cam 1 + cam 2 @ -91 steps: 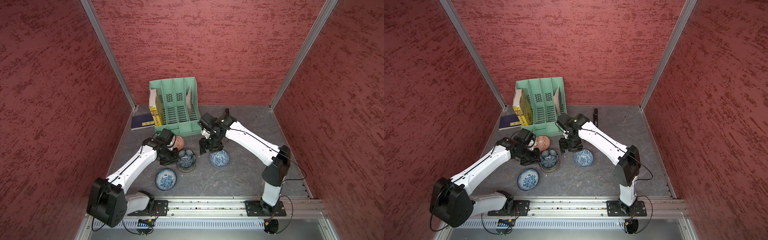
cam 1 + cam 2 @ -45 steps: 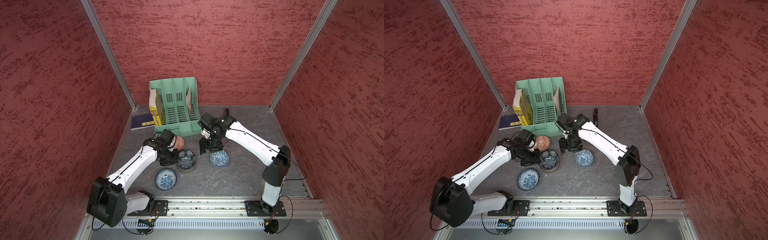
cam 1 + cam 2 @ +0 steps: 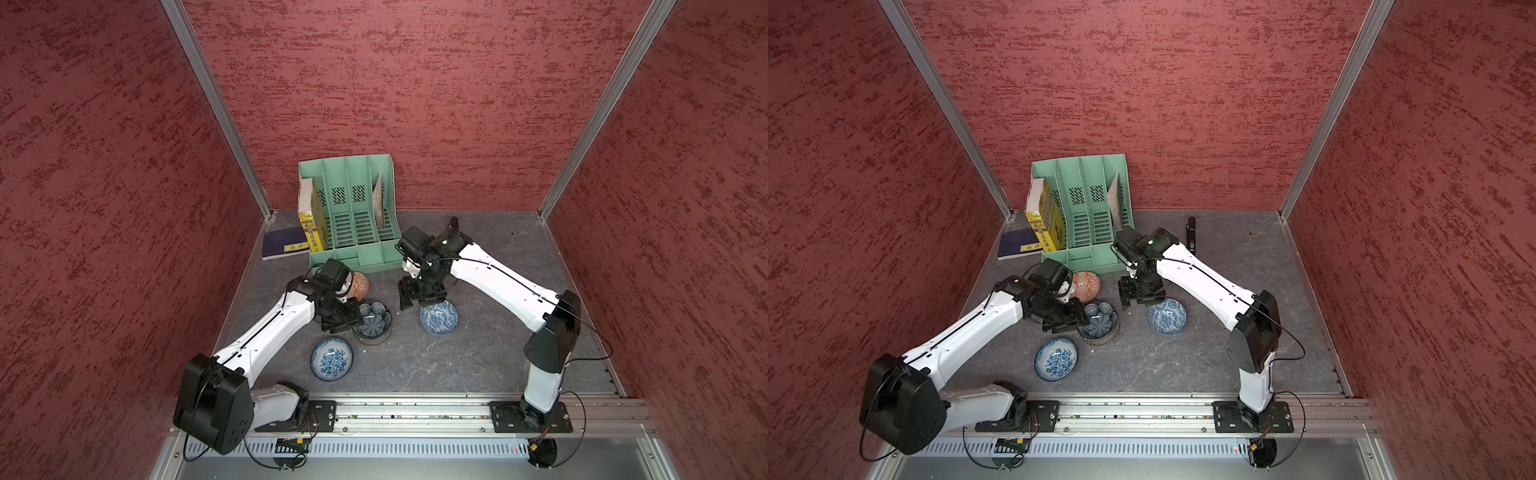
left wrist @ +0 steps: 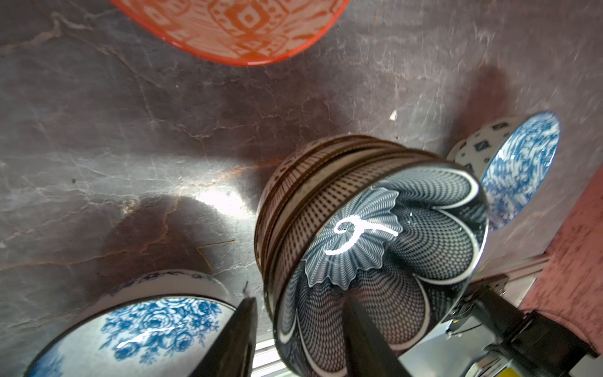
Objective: Stack the bowls
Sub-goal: Place the bowl on the bowl, then pick up the bowl from the center of the board.
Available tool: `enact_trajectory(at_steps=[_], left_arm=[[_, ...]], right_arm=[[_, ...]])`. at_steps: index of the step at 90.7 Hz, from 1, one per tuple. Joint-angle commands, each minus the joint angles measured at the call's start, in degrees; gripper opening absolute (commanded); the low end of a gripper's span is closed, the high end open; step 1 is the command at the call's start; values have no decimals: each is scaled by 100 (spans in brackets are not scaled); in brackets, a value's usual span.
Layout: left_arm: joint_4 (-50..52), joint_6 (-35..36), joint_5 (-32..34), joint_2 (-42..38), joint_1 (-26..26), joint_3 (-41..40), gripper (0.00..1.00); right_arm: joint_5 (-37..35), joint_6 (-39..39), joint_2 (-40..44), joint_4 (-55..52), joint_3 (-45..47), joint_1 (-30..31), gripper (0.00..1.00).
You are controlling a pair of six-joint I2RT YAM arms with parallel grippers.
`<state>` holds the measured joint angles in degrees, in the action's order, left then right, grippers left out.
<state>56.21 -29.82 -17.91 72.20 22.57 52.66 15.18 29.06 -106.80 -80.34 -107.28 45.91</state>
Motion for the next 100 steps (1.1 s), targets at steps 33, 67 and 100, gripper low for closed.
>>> enact_trajectory(at_steps=[33,67,100], left_arm=[[994,29,215,-505,-467,772,52],[1072,-305,458,-589,-737,376,52],[128,-43,624,1200,-1292,1127,39]], right_arm=[[-84,-71,188,143,46,-39,66],[-434,-96,224,466,66,-39,65],[-545,-112,325,692,398,-49,65]])
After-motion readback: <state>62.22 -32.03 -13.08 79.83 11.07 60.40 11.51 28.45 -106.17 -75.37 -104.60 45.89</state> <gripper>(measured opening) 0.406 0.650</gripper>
